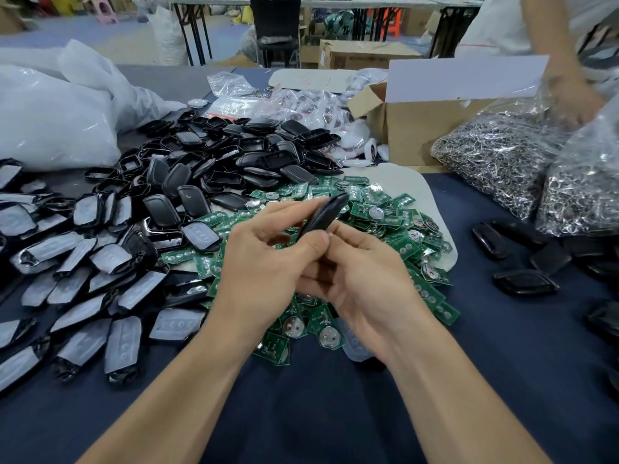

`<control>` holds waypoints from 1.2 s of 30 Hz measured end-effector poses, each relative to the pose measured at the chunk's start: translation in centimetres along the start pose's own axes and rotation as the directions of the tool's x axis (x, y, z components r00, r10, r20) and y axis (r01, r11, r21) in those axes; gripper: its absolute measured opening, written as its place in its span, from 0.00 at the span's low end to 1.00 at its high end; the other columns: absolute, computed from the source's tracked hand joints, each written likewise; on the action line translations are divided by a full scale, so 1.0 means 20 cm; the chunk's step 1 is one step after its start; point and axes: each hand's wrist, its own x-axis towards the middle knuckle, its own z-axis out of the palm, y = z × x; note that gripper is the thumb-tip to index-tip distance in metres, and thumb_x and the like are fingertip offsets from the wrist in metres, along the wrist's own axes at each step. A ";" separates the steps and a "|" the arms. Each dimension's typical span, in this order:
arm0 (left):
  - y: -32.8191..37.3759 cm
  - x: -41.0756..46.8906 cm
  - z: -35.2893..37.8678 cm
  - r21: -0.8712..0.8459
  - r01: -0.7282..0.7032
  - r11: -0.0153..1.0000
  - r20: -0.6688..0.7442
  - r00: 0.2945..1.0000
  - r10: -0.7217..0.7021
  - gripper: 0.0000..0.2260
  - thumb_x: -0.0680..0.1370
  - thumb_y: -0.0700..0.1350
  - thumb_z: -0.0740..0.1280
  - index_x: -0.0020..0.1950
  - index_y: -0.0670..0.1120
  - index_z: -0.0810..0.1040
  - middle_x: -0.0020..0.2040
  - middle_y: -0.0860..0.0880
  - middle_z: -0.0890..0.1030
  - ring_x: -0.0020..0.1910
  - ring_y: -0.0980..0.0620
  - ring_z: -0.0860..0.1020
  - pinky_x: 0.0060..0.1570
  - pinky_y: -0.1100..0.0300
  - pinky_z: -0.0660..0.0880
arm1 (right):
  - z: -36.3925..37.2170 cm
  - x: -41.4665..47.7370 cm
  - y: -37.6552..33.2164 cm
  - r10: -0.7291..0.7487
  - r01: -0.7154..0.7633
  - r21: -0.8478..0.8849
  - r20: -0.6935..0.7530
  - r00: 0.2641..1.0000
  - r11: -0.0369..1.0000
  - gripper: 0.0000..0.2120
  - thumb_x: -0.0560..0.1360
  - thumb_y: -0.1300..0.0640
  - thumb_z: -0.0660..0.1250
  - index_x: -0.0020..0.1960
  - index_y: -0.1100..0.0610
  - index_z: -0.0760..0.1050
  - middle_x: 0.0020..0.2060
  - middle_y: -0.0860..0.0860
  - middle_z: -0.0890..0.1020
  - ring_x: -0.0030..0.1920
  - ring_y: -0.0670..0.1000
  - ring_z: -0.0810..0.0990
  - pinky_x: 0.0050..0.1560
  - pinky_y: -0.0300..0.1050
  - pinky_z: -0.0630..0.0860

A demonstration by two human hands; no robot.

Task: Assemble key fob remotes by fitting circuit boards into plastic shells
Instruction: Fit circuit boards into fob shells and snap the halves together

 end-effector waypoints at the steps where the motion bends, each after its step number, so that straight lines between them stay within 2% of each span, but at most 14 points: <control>1: 0.00 0.00 0.00 0.014 -0.018 1.000 -0.003 1.000 0.018 0.17 0.71 0.42 0.75 0.56 0.61 0.86 0.55 0.59 0.86 0.57 0.58 0.83 0.61 0.57 0.78 | 0.00 0.00 0.00 0.000 0.000 0.004 0.001 1.000 1.000 0.14 0.86 0.65 0.58 0.46 0.59 0.78 0.35 0.52 0.86 0.35 0.52 0.87 0.40 0.50 0.86; 4: 0.00 -0.01 0.00 0.097 -0.087 0.991 -0.053 0.994 0.093 0.17 0.71 0.43 0.75 0.52 0.65 0.86 0.52 0.62 0.86 0.54 0.63 0.83 0.54 0.70 0.75 | -0.02 0.01 0.01 -0.029 0.026 -0.067 -0.045 0.999 0.997 0.11 0.84 0.66 0.61 0.49 0.60 0.80 0.37 0.54 0.85 0.37 0.53 0.86 0.43 0.52 0.86; 6: -0.01 -0.01 -0.01 0.168 -0.103 0.980 -0.099 0.988 0.121 0.16 0.71 0.45 0.75 0.53 0.64 0.86 0.52 0.61 0.86 0.55 0.61 0.83 0.54 0.67 0.77 | -0.06 0.02 0.00 -0.149 0.119 -0.249 -0.106 0.983 0.961 0.09 0.81 0.68 0.66 0.55 0.58 0.81 0.43 0.53 0.87 0.42 0.53 0.86 0.46 0.49 0.85; 7: -0.01 -0.01 -0.01 0.211 -0.111 0.971 -0.112 0.984 0.137 0.15 0.72 0.46 0.75 0.53 0.65 0.86 0.53 0.61 0.86 0.57 0.60 0.82 0.55 0.67 0.77 | -0.08 0.03 0.00 -0.217 0.173 -0.302 -0.119 0.969 0.937 0.12 0.79 0.70 0.68 0.57 0.55 0.81 0.47 0.52 0.88 0.45 0.52 0.86 0.48 0.47 0.83; 9: 0.00 -0.02 -0.01 0.306 -0.138 0.942 -0.103 0.979 0.177 0.17 0.72 0.46 0.75 0.52 0.70 0.84 0.53 0.66 0.84 0.59 0.61 0.80 0.57 0.71 0.74 | -0.10 0.03 -0.02 -0.302 0.261 -0.280 -0.112 0.947 0.924 0.18 0.76 0.73 0.69 0.59 0.53 0.80 0.52 0.52 0.87 0.51 0.51 0.84 0.53 0.46 0.81; 11: 0.00 -0.02 -0.01 0.376 -0.163 0.912 -0.068 0.977 0.203 0.20 0.73 0.44 0.76 0.54 0.71 0.82 0.53 0.69 0.82 0.60 0.62 0.78 0.60 0.72 0.70 | -0.11 0.03 -0.03 -0.336 0.313 -0.242 -0.058 0.940 0.918 0.17 0.74 0.73 0.69 0.56 0.55 0.81 0.49 0.52 0.86 0.50 0.52 0.82 0.56 0.48 0.80; 14: 0.00 -0.04 0.00 0.397 -0.199 0.896 -0.039 0.972 0.233 0.20 0.74 0.43 0.78 0.56 0.68 0.82 0.55 0.69 0.81 0.60 0.64 0.77 0.60 0.73 0.69 | -0.12 0.02 -0.03 -0.356 0.339 -0.224 -0.036 0.934 0.914 0.17 0.74 0.76 0.67 0.49 0.56 0.83 0.43 0.53 0.86 0.48 0.52 0.83 0.56 0.50 0.80; 20: 0.00 -0.05 0.00 0.381 -0.225 0.897 -0.028 0.967 0.255 0.19 0.76 0.42 0.76 0.57 0.67 0.82 0.51 0.65 0.82 0.56 0.59 0.78 0.56 0.71 0.71 | -0.12 0.03 -0.02 -0.344 0.331 -0.198 -0.032 0.939 0.923 0.14 0.74 0.77 0.68 0.49 0.59 0.81 0.42 0.55 0.85 0.47 0.54 0.82 0.55 0.50 0.81; 24: -0.01 -0.05 -0.01 0.404 -0.240 0.883 -0.041 0.959 0.280 0.15 0.76 0.44 0.75 0.59 0.60 0.85 0.47 0.62 0.82 0.52 0.54 0.78 0.53 0.66 0.73 | -0.11 0.04 0.00 -0.376 0.363 -0.219 -0.021 0.926 0.906 0.15 0.74 0.76 0.69 0.47 0.57 0.82 0.41 0.55 0.85 0.46 0.55 0.81 0.56 0.53 0.79; 28: -0.02 -0.06 0.00 0.429 -0.247 0.869 -0.037 0.956 0.291 0.16 0.76 0.40 0.76 0.60 0.57 0.85 0.44 0.60 0.81 0.49 0.53 0.77 0.50 0.66 0.73 | -0.09 0.04 0.02 -0.376 0.360 -0.219 -0.038 0.926 0.907 0.14 0.69 0.68 0.70 0.43 0.50 0.84 0.40 0.53 0.84 0.46 0.54 0.79 0.54 0.50 0.79; 33: 0.00 -0.05 0.00 0.413 -0.194 0.890 -0.060 0.969 0.239 0.16 0.76 0.42 0.74 0.57 0.62 0.84 0.44 0.61 0.82 0.50 0.57 0.78 0.50 0.73 0.70 | -0.08 0.04 0.03 -0.399 0.376 -0.197 -0.087 0.913 0.905 0.20 0.74 0.76 0.69 0.42 0.51 0.84 0.40 0.53 0.84 0.46 0.54 0.80 0.53 0.49 0.80; 34: -0.01 -0.04 0.01 0.343 -0.146 0.928 -0.071 0.981 0.180 0.16 0.77 0.40 0.75 0.56 0.62 0.84 0.44 0.61 0.84 0.50 0.59 0.80 0.50 0.73 0.71 | -0.07 0.04 0.03 -0.397 0.374 -0.183 -0.105 0.912 0.909 0.18 0.73 0.75 0.69 0.44 0.52 0.84 0.40 0.53 0.84 0.46 0.54 0.80 0.54 0.49 0.80; 36: 0.00 -0.03 0.03 0.050 0.000 0.999 -0.073 0.997 0.003 0.15 0.78 0.37 0.73 0.53 0.58 0.87 0.47 0.59 0.88 0.50 0.61 0.84 0.50 0.70 0.76 | -0.07 0.04 0.03 -0.361 0.348 -0.119 -0.116 0.925 0.930 0.14 0.72 0.74 0.71 0.49 0.56 0.83 0.40 0.52 0.85 0.46 0.52 0.81 0.54 0.46 0.80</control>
